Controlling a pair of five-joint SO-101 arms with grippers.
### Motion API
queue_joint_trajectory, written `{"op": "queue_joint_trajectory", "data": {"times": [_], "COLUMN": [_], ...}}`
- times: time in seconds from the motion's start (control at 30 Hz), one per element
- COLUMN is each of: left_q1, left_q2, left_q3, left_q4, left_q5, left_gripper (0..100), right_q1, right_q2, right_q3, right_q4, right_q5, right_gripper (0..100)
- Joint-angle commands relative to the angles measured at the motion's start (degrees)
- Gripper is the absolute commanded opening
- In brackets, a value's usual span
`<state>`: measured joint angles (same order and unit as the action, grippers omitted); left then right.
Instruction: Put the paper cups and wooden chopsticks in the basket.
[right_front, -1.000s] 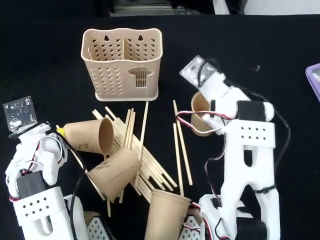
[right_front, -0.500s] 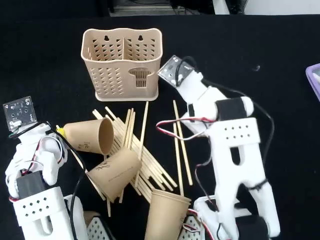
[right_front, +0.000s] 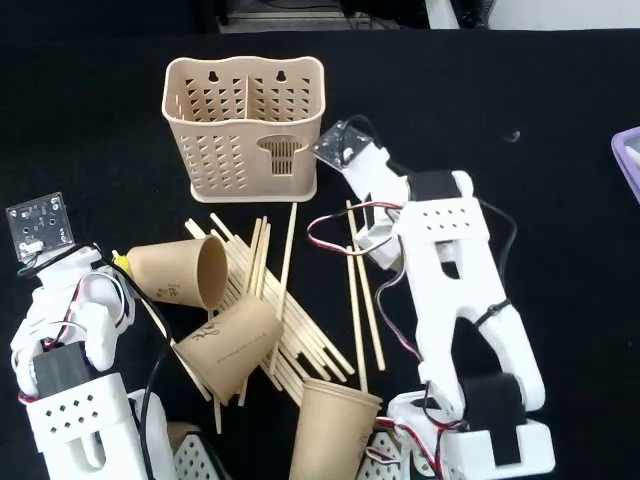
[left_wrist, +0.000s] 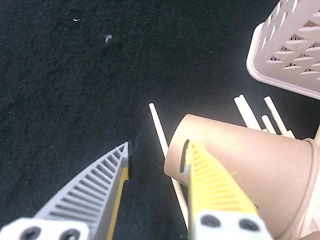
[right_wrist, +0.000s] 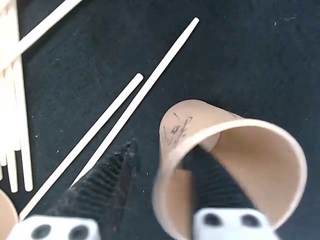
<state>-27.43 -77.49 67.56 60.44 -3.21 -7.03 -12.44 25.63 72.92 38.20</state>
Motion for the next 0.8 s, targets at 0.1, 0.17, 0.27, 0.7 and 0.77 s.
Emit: {"op": "queue_joint_trajectory", "data": {"times": [0.1, 0.17, 0.27, 0.7, 0.77], "left_q1": [0.48, 0.48, 0.48, 0.48, 0.48], "left_q2": [-0.62, -0.62, -0.62, -0.62, -0.62], "left_q3": [-0.48, -0.48, -0.48, -0.48, -0.48], "left_q4": [-1.05, -1.05, -1.14, -1.14, -1.14], "left_q5": [0.09, 0.18, 0.26, 0.09, 0.09], "left_gripper": [19, 19, 19, 19, 19], "right_q1": [8.09, 8.7, 8.62, -11.25, -14.51], "right_q2": [-11.91, -15.96, -19.74, -6.11, -1.1], "right_q3": [-12.97, -17.63, -24.66, -57.54, -62.02], "right_q4": [5.1, 7.91, 11.25, 10.81, 10.99], "right_q5": [1.58, 1.67, 1.23, -2.64, -2.55], "right_gripper": [1.1, 1.1, 1.1, 1.1, 1.1]}}
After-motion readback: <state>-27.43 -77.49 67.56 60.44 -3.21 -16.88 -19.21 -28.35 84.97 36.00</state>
